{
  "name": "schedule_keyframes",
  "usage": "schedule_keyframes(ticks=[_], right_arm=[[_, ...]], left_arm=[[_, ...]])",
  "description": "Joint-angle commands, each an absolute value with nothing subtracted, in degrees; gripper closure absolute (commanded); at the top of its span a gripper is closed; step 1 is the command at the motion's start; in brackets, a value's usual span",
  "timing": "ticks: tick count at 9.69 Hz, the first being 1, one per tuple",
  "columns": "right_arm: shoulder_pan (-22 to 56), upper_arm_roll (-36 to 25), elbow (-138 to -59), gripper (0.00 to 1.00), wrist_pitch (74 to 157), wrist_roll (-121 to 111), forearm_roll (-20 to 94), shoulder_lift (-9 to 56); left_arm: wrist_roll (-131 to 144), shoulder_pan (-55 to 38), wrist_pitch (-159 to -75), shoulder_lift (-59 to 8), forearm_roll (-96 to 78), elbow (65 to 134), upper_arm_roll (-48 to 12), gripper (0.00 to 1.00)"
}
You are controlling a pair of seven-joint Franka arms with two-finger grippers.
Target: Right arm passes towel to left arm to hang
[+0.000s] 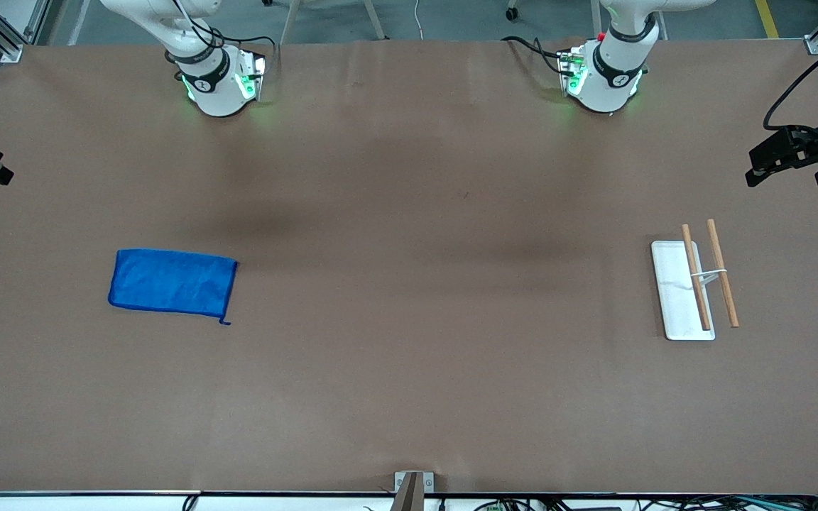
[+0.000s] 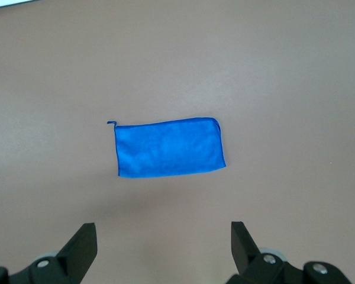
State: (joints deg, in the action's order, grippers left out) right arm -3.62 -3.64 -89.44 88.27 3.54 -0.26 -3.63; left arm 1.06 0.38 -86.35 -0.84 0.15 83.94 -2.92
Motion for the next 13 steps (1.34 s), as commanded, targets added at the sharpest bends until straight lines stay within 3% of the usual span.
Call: schedule_keyframes(ticks=[1, 6, 10, 13], right_arm=[[-3.95, -3.6, -88.94, 0.0, 87.54, 3.43, -0.18, -3.34], [-3.95, -3.6, -91.82, 0.0, 89.29, 3.25, -0.18, -2.99], [-3.52, -3.52, -106.32, 0.0, 104.99, 1.67, 0.0, 1.83], [-2.82, -3.34, -120.37, 0.0, 125.0, -0.07, 0.26, 7.01]], left_arm=[[1.49, 0.35, -86.13, -1.41, 0.09, 85.17, -3.16, 0.0], [1.49, 0.17, -86.04, -1.58, -0.35, 85.08, -3.16, 0.0], [1.49, 0.18, -86.04, -1.67, -0.35, 85.08, -3.16, 0.0], [1.49, 0.26, -86.04, -1.76, -0.35, 85.25, -3.16, 0.0]])
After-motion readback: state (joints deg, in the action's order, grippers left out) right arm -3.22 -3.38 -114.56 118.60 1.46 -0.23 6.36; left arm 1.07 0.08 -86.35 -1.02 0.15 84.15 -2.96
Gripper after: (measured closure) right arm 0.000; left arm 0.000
